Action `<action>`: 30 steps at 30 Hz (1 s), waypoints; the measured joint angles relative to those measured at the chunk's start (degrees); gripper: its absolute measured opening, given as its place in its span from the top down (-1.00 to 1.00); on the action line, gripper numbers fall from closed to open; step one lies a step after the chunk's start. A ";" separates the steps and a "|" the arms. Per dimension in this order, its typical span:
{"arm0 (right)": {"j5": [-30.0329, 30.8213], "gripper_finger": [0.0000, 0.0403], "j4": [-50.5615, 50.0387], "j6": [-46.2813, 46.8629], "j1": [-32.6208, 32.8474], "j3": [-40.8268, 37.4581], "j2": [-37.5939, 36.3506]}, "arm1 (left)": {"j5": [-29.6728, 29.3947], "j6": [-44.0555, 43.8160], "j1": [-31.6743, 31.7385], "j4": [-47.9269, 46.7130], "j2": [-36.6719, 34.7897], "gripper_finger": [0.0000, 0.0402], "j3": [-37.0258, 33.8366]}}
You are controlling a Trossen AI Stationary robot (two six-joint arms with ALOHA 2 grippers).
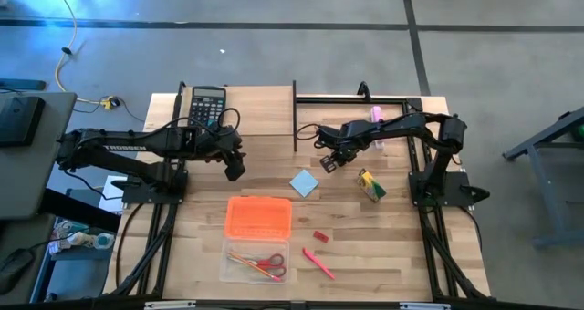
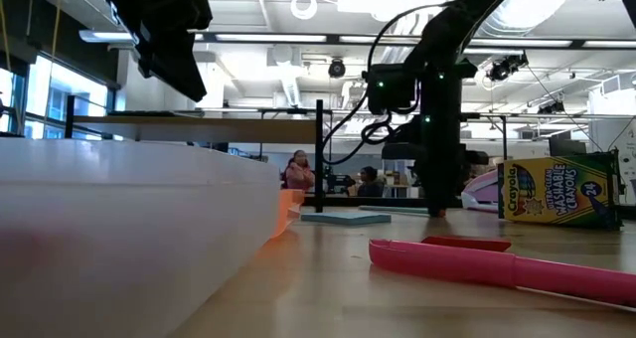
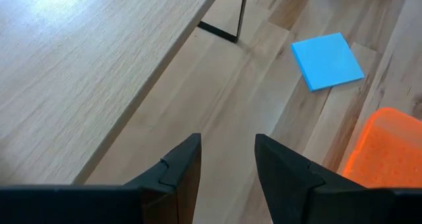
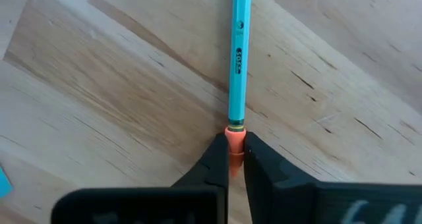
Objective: Pack school essentials
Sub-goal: Put the blue pencil in the orange supply box
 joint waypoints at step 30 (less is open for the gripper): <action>10.02 0.96 -3.62 5.17 7.79 -0.33 -31.80 | 13.47 -7.91 -1.81 -3.03 0.00 0.35 0.00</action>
